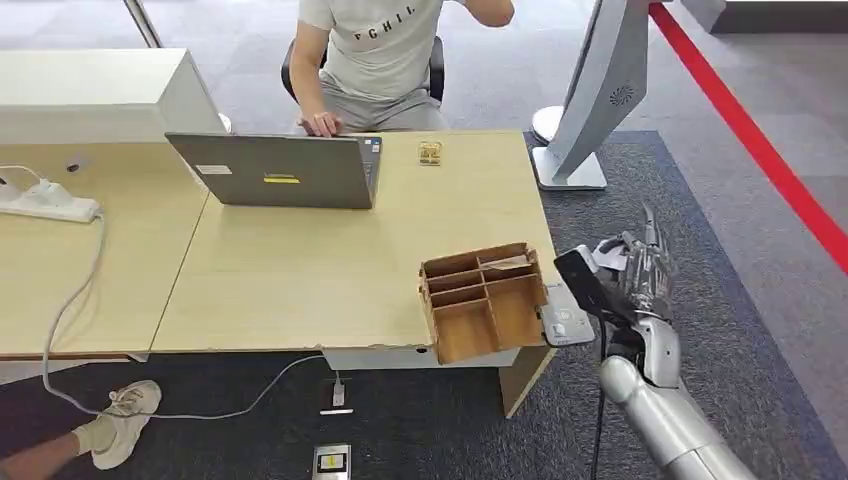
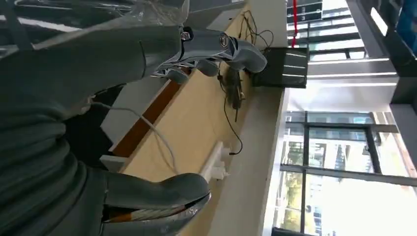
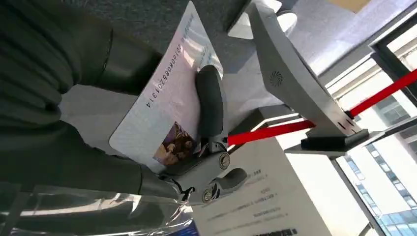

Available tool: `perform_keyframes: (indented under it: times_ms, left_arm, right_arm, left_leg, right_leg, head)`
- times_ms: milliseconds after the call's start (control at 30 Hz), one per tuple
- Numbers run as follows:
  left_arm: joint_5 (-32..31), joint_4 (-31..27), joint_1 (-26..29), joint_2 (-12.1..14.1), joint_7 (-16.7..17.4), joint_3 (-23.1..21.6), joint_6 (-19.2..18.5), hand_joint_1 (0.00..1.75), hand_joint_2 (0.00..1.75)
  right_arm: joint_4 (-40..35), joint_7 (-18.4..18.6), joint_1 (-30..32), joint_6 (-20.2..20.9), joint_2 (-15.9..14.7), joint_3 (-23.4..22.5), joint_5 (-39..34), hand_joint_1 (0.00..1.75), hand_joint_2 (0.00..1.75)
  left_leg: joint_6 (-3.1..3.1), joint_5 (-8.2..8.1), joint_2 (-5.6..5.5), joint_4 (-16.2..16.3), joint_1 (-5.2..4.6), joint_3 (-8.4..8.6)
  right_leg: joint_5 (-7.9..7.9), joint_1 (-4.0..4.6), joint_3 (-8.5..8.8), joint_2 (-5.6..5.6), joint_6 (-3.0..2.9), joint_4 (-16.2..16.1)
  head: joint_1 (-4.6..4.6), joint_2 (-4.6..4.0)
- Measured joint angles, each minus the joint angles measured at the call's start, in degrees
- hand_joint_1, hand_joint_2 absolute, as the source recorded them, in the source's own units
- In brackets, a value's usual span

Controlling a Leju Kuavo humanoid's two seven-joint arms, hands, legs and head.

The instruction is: Pass the card to the sensor for recognition and then transmit it.

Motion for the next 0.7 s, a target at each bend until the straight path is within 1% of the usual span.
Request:
perform_keyframes:
  times_ms: [133,300,433,700]
  left_arm:
    - [0.46,0.02,0.00,0.00,0.02,0.37,0.00,0.00,1.75]
    - [0.59,0.02,0.00,0.00,0.00,0.68,0.00,0.00,1.75]
    - [0.39,0.02,0.00,0.00,0.00,0.76,0.00,0.00,1.75]
    - [-0.28,0.07,0.32,-0.02,0.00,0.76,0.00,0.00,1.75]
  right_arm:
    - [2.62,-0.22,0.09,0.00,-0.04,-1.59,1.20,1.75,1.75]
    - [4.92,-2.41,0.43,0.00,0.00,-3.26,1.20,1.75,1.75]
    - [6.27,-3.43,0.43,0.24,0.74,-2.77,-1.07,1.75,1.75]
    - [9.09,-3.02,0.91,0.44,2.84,-0.70,-3.35,1.75,1.75]
  left_leg:
    - [0.00,0.00,0.00,0.00,0.00,-0.01]
    - [0.00,0.00,0.00,-0.01,0.00,-0.02]
    - [0.00,0.00,-0.01,-0.01,0.00,-0.03]
    - [0.00,0.00,-0.01,-0.02,0.01,-0.04]
  right_leg:
    - [0.00,0.00,-0.01,0.00,0.00,0.00]
    - [0.00,0.00,0.00,0.00,0.00,0.00]
    - [0.00,0.01,0.01,0.00,0.00,0.01]
    - [-0.01,0.01,-0.01,-0.01,0.00,0.01]
  head:
    - [0.00,0.00]
    - [0.02,0.00]
    - [0.00,0.00]
    - [0.00,0.00]
